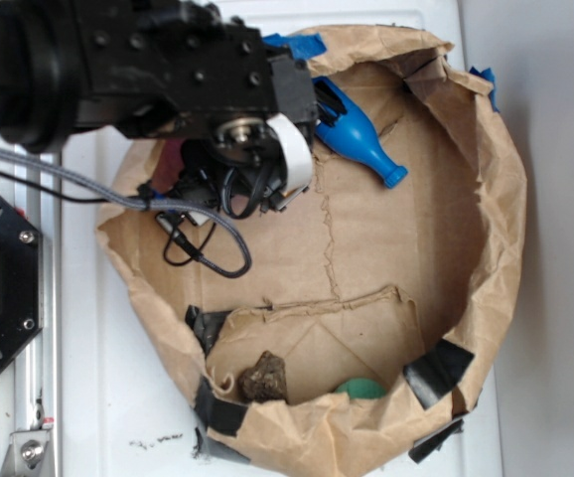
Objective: Grab the blue sponge.
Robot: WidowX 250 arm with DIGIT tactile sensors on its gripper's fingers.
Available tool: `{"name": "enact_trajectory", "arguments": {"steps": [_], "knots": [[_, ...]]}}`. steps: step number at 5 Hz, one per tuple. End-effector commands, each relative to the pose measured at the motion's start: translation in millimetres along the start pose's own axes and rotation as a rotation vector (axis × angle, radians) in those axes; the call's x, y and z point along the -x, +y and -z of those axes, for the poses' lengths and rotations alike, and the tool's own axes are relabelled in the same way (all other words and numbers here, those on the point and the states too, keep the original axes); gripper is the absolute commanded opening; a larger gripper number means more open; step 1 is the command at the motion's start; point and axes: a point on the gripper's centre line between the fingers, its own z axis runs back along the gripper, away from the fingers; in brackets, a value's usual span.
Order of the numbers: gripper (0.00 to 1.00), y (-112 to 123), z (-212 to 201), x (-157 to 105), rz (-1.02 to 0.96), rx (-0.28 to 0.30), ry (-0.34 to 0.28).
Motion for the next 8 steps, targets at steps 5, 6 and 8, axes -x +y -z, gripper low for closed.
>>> {"name": "enact_trajectory", "arguments": {"steps": [5,6,8], "knots": [[0.00,11,5,-14,-0.051,-0.071,0.016],[0.00,9,-5,-17,-0.055,-0.075,-0.004],[0.00,2,-45,-38,-0.149,-0.062,-0.057]]}}
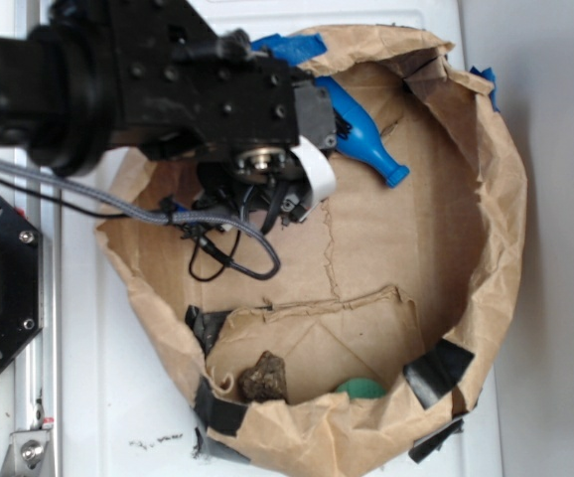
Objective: Grab the blue sponge.
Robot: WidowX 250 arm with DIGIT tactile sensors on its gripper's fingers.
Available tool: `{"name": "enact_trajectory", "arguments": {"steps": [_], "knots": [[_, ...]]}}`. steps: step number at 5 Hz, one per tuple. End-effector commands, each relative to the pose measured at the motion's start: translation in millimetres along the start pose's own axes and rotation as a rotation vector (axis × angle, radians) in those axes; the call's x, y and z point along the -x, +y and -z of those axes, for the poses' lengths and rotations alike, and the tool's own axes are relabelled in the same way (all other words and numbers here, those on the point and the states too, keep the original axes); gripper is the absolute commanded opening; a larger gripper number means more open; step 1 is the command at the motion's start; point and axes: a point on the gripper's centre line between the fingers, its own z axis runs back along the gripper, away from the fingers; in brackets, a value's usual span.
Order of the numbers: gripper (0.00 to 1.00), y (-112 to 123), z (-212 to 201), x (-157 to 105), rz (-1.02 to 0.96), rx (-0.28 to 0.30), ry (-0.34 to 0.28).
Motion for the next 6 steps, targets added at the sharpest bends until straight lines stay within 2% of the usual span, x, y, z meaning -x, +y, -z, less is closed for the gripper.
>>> {"name": "enact_trajectory", "arguments": {"steps": [1,2,3,4,6], "knots": [[0.00,-1,-57,-36,-0.223,0.024,-0.049],[0.00,-11,-82,-45,-0.318,0.085,-0.124],[0.00,-10,-98,-45,-0.444,0.179,-0.126],[0.00,-8,-99,-47,-0.471,0.218,-0.130],[0.00,-2,-96,-52,-0.489,0.192,-0.130]]}}
